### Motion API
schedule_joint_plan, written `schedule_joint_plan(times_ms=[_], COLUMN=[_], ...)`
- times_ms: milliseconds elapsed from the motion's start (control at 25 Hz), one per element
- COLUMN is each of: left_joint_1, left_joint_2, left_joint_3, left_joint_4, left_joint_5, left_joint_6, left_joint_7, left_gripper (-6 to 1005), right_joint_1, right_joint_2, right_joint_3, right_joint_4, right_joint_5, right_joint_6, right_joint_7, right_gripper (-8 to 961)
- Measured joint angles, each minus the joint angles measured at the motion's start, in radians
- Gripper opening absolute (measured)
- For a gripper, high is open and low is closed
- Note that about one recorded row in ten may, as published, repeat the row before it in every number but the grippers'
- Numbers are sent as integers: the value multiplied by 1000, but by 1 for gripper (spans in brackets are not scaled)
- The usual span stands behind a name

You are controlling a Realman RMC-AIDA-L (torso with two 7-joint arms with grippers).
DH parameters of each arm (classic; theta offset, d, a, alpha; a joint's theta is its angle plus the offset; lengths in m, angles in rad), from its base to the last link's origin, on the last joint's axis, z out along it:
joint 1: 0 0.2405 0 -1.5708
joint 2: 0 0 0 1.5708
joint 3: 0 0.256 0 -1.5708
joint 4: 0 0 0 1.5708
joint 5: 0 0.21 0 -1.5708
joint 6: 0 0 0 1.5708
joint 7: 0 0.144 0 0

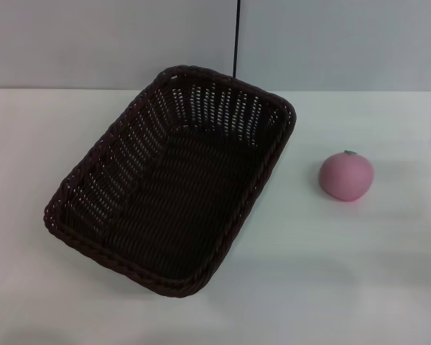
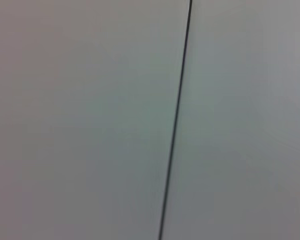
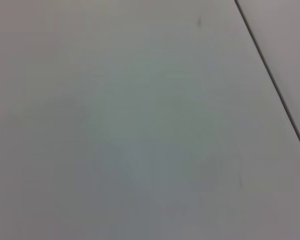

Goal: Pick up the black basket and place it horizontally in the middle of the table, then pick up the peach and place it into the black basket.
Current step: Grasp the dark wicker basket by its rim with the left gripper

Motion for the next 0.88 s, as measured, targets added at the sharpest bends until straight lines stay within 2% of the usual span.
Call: schedule_joint_plan(times_ms=[160,320,400,440,480,600,640,680,800,840,880], left_joint_1=[33,43,52,68,68,111,140,140,166,166,166], left_joint_2=[-2,-1,1,9,9,29,46,46,66,72,72], left_joint_3=[30,39,79,142,142,225,245,245,234,213,213], left_joint_4=[66,81,113,184,184,363,509,509,753,932,932], left_joint_5=[0,-1,1,2,2,11,59,59,220,376,376], left_joint_6=[-6,2,2,-5,-5,-43,-85,-85,-161,-213,-213], left_joint_7=[-48,-48,-59,-110,-110,-286,-446,-446,-707,-907,-907], left_gripper=[634,634,635,635,635,635,635,635,635,635,635], right_joint_1=[-6,-9,-9,-12,-12,-20,-24,-24,-30,-34,-34], right_joint_2=[0,-1,-1,-1,-1,-1,-1,-1,-1,-1,-1], right_joint_3=[1,2,2,3,3,3,4,4,4,4,4], right_joint_4=[-8,-11,-11,-10,-10,-11,-11,-11,-11,-11,-11], right_joint_5=[4,5,5,6,6,6,7,7,7,7,7], right_joint_6=[-1,3,3,-1,-1,-20,-30,-30,-40,-43,-43], right_joint_7=[1,1,1,1,1,1,1,1,2,3,3], right_gripper=[615,613,613,612,612,611,611,610,609,609,608])
